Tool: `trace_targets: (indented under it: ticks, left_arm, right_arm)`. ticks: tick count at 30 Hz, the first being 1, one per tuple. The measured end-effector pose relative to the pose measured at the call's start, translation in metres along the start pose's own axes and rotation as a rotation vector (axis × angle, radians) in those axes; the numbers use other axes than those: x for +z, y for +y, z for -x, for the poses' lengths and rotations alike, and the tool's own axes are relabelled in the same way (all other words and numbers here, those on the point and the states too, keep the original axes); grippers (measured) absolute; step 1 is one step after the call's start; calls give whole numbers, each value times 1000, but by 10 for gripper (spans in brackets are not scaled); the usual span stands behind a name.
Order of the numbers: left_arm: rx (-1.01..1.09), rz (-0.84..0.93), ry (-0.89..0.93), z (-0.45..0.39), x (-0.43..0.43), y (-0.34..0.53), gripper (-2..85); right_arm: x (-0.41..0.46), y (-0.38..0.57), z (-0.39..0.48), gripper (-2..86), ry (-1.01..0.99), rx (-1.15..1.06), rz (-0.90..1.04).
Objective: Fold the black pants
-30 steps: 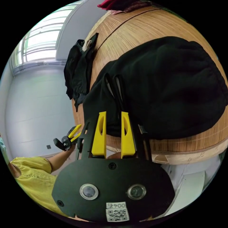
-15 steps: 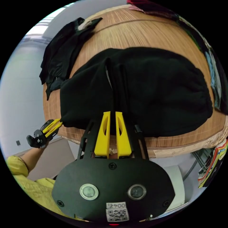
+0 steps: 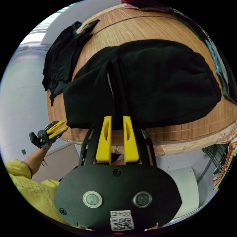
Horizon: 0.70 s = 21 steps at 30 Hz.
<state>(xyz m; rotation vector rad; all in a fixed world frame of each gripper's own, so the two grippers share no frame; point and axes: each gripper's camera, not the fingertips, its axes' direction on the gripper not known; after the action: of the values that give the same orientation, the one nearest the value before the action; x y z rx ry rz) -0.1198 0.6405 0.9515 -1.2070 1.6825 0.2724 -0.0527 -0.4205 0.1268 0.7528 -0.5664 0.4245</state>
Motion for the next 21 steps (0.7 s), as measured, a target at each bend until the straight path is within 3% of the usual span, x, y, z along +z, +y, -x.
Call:
trace_targets:
  ticks: [5, 9, 14, 21]
  left_arm:
    - [-75, -143, -86, 26, -35, 1, 63]
    - [-129, -169, -93, 44, -7, -29, 81]
    - [-151, -79, -53, 51, 68, -37, 118]
    - [-211, -136, -32, 59, 77, -17, 124]
  right_arm:
    - [-24, -22, -3, 145, -86, -94, -161]
    - [-3, -60, -3, 161, -83, -113, -101]
    - [15, -87, 3, 164, -121, -140, -42]
    - [27, -91, 15, 156, -138, -192, -26]
